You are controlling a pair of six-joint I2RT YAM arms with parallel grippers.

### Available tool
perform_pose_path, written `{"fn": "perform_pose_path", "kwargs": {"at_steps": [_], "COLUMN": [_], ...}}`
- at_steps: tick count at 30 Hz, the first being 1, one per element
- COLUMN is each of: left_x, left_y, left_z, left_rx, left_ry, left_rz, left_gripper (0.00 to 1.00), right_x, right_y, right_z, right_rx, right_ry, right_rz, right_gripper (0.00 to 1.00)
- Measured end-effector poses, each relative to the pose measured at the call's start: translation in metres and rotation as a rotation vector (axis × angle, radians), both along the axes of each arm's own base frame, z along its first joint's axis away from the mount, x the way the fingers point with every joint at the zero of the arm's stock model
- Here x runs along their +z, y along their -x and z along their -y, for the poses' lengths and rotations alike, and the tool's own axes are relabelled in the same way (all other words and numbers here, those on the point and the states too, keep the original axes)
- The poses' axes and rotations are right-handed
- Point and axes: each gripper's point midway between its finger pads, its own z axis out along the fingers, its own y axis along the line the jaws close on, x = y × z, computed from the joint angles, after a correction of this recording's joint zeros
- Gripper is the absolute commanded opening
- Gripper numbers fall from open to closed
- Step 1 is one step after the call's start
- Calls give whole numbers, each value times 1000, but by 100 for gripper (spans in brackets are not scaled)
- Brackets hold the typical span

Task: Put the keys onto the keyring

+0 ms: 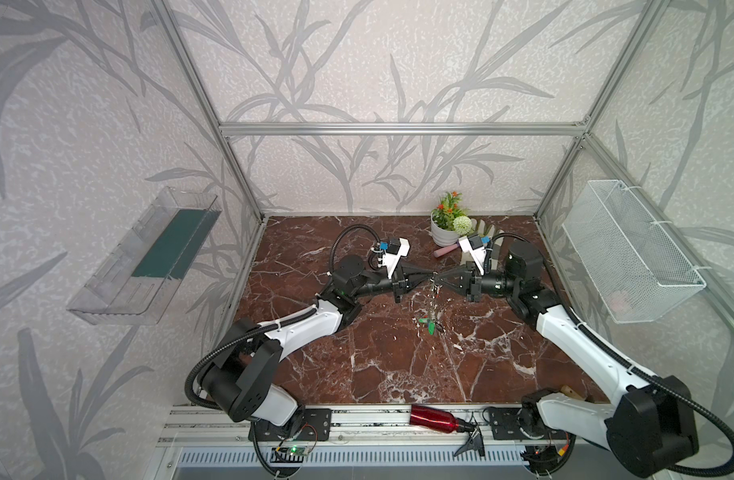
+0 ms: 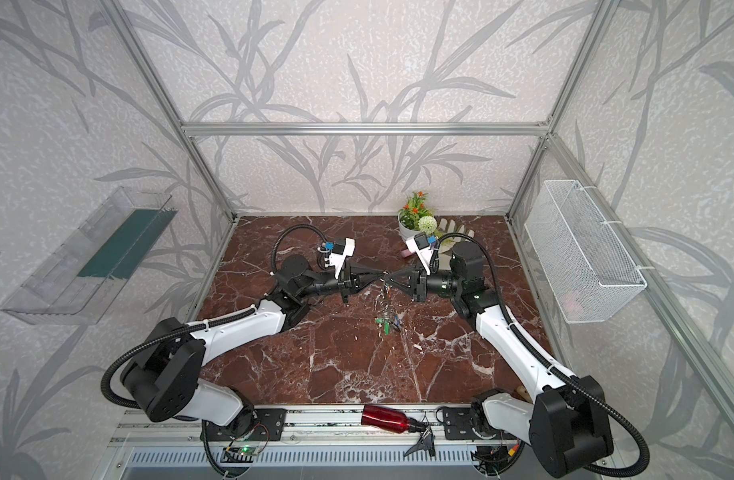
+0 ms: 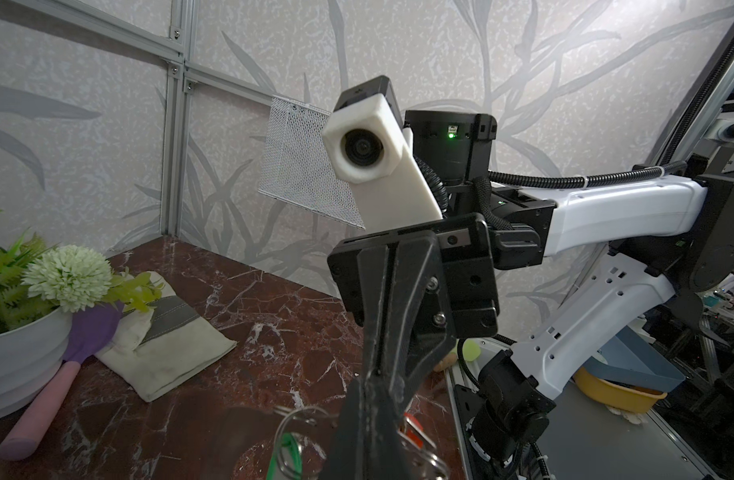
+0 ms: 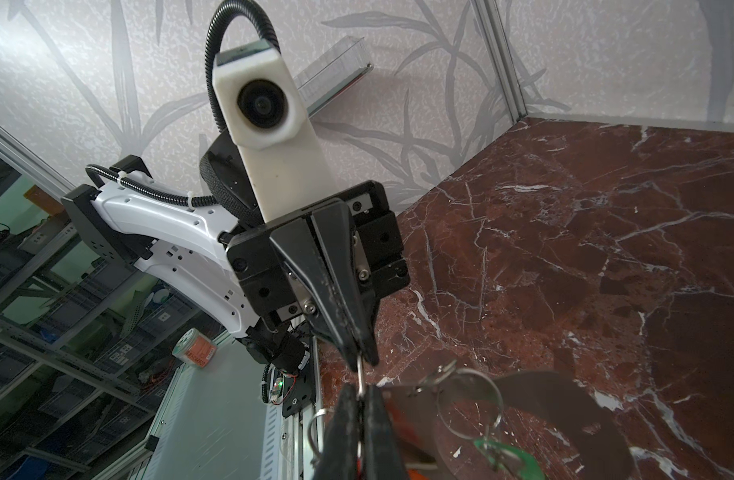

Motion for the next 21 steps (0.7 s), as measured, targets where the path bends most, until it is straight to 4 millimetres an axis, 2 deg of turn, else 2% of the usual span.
{"fn": "perform_pose_path", "kwargs": {"at_steps": [2,7,8,12,16,21], "left_x": [0,4,6,18,32,32], "left_y": [-1,-7,-7,-8,-1,14], "left_z": [1,-2,-5,-23,-41,-48], "left_rx": [1,14,20,54,67,4], "left_ry": [-6,-31,-40,-126,-226,-370], "left_rz": [-6,-34,-43,-71,-51,-12], "left_gripper": [0,47,51,53,42,42], "right_x": [0,-1,-1,-3,-3,-6], "right_y": [0,-2,-3,-3,-1,7], "right_z": [0,1,1,0,-2,-11], "right_rx": [-3,-16,-18,-21,-13,26], "right_ry": [0,2,4,12,17,32], "right_rz": [-1,-6,-6,0,23,72], "right_gripper": [0,0,0,0,0,0]}}
